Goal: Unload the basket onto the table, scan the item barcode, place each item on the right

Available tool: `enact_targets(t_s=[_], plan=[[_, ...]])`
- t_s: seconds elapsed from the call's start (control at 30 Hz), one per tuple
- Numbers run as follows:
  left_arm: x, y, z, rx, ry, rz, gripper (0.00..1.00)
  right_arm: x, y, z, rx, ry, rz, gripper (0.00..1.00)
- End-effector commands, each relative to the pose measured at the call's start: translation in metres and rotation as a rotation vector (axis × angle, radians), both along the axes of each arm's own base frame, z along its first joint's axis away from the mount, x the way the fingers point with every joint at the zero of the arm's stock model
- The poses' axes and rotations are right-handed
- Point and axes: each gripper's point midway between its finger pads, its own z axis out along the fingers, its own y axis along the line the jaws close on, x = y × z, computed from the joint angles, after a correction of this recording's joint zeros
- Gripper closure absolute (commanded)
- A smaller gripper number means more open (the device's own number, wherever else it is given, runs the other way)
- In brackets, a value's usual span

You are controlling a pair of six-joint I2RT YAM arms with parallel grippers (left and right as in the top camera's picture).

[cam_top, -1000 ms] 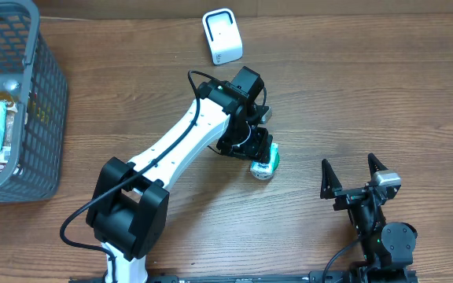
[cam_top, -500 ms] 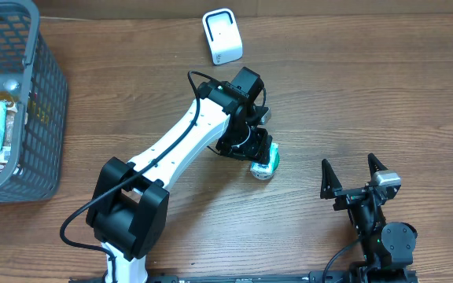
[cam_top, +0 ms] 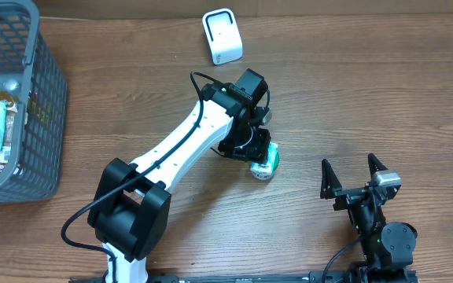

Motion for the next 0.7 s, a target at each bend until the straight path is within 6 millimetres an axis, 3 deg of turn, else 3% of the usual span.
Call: enact_targets(t_s=[0.0, 0.2, 0.37, 0.43, 0.67], plan=[[0.001, 0.002, -0.004, 0.021, 0.001, 0.023, 0.51, 0.0, -0.002, -0.003, 0.0, 0.0, -0.01, 0.0], [-0.002, 0.004, -0.017, 0.026, 0.014, 0.043, 0.53, 0.0, -0.002, -0.003, 0.0, 0.0, -0.011, 0.0], [-0.003, -0.004, -0.014, -0.02, 0.028, 0.038, 0.74, 0.0, -0.002, -0.003, 0.0, 0.0, -0.011, 0.0], [-0.003, -0.004, -0.014, -0.02, 0.028, 0.039, 0.96, 0.0, -0.002, -0.003, 0.0, 0.0, -0.011, 0.0], [0.005, -0.007, 0.001, -0.059, 0.018, 0.048, 0.96, 0.0, -0.002, -0.003, 0.0, 0.0, -0.011, 0.0]])
